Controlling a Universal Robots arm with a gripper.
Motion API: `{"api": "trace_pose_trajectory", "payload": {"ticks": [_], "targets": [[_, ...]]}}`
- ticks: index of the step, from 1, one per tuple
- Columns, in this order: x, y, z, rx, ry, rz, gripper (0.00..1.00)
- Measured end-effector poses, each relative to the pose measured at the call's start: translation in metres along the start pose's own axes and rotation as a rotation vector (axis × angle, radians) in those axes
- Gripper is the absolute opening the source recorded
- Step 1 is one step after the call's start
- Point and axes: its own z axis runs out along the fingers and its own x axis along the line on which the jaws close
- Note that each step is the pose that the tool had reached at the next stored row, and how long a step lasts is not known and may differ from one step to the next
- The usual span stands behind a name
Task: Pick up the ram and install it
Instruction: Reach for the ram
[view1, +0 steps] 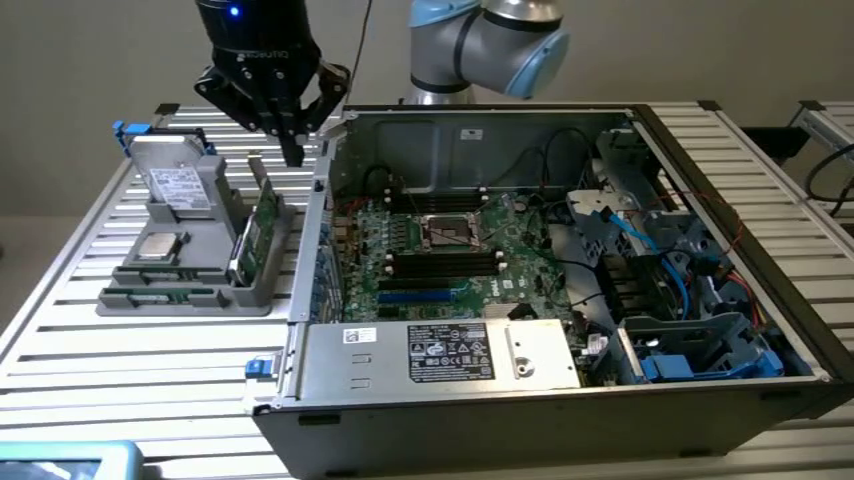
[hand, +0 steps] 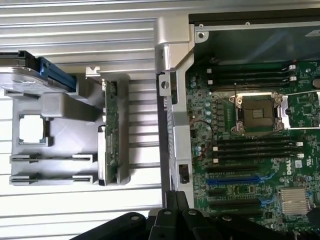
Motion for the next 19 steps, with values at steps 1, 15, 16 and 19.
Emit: {"api": "trace_pose_trajectory", "payload": {"ticks": [1, 15, 16, 19], "targets": [[0.005, -0.0005, 0.0007, 0.0000, 0.0000, 0.000, 0.11], [0.066, -0.0076, 0.0120, 0.0036, -0.0003, 0.000, 0.11], [0.069, -0.0082, 0.0127, 0.0049, -0.0003, 0.000, 0.11], [0.078, -0.0096, 0.0145, 0.0091, -0.0007, 0.000, 0.11]]}}
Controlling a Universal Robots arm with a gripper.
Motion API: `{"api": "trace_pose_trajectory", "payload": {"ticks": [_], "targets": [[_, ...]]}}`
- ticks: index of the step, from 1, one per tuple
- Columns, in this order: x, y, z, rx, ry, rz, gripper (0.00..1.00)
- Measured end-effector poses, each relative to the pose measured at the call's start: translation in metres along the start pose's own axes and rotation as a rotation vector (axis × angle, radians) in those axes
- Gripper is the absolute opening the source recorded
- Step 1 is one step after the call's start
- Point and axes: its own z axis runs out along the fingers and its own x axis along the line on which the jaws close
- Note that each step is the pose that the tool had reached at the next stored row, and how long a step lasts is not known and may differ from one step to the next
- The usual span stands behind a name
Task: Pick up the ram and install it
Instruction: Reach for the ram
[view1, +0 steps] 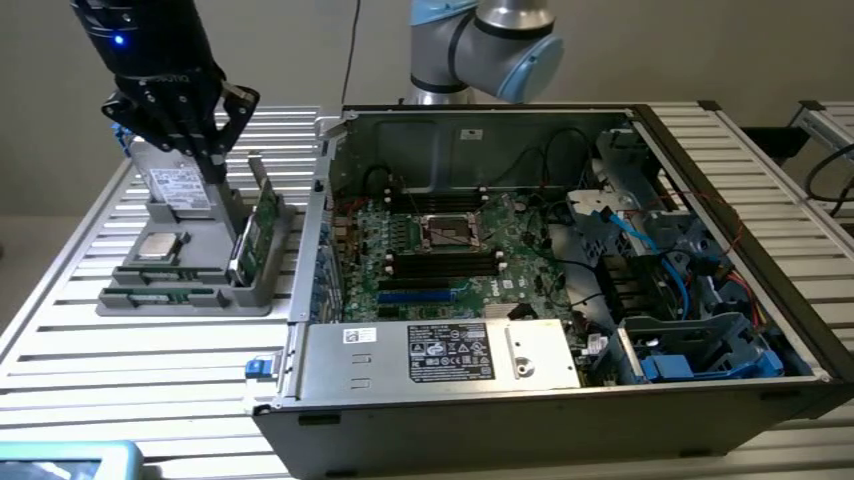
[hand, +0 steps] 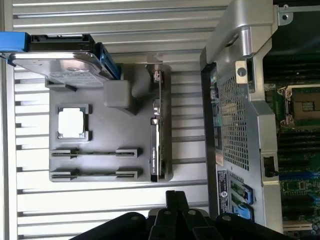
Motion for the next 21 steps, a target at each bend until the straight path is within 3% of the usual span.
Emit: {"api": "trace_pose_trajectory", "payload": {"ticks": [4, 9, 21], "targets": [[0.014, -0.0019, 0.0030, 0.0054, -0.0003, 0.000, 0.11], [0.033, -0.0038, 0.0112, 0.0071, -0.0004, 0.000, 0.11], [0.061, -0.0063, 0.0298, 0.0121, 0.0007, 0.000, 0.11]]}}
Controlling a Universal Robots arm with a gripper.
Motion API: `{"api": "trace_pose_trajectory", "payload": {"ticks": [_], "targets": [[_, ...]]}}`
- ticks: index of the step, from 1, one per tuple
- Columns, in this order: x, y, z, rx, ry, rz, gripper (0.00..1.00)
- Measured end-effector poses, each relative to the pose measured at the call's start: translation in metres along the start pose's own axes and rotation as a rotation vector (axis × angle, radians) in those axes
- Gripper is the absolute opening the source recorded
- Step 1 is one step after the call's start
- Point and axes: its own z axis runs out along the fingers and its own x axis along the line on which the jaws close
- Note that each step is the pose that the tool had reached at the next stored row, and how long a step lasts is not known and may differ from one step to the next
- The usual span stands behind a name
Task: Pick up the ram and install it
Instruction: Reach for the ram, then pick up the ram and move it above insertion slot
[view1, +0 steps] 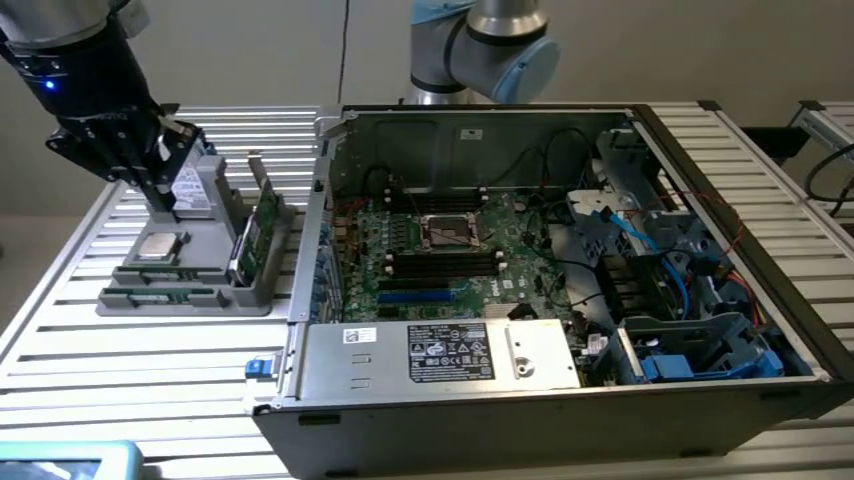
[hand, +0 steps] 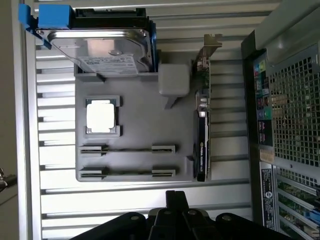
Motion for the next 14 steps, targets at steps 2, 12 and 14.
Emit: {"api": "trace_pose_trajectory", "payload": {"ticks": [2, 12, 14], "targets": [[0.007, -0.0003, 0.0011, 0.0008, -0.0001, 0.000, 0.11], [0.034, 0.0023, 0.0066, 0.0042, 0.0000, 0.000, 0.11], [0.034, 0.0023, 0.0066, 0.0042, -0.0001, 0.000, 0.11]]}}
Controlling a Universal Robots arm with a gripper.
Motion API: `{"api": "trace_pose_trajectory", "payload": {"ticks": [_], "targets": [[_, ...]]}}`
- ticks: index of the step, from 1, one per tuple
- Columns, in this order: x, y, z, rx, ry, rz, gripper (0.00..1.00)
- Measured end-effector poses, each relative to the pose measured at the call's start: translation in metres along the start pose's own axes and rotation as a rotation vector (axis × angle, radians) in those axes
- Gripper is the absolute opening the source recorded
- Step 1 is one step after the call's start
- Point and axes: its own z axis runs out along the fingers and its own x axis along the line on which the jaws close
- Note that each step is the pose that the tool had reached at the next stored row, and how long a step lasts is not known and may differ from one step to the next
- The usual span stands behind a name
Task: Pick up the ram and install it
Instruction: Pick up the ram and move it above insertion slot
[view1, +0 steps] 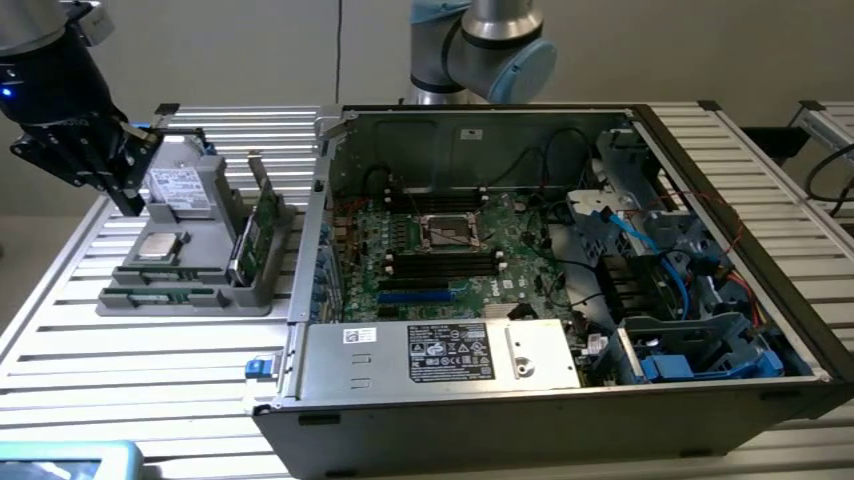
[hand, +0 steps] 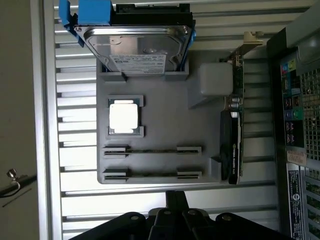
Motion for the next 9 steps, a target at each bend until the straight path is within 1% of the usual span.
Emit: {"api": "trace_pose_trajectory", "payload": {"ticks": [8, 9], "targets": [[0.0006, 0.0001, 0.0002, 0.0000, -0.0002, -0.001, 0.11], [0.0006, 0.0001, 0.0003, -0.0004, 0.0000, -0.015, 0.11]]}}
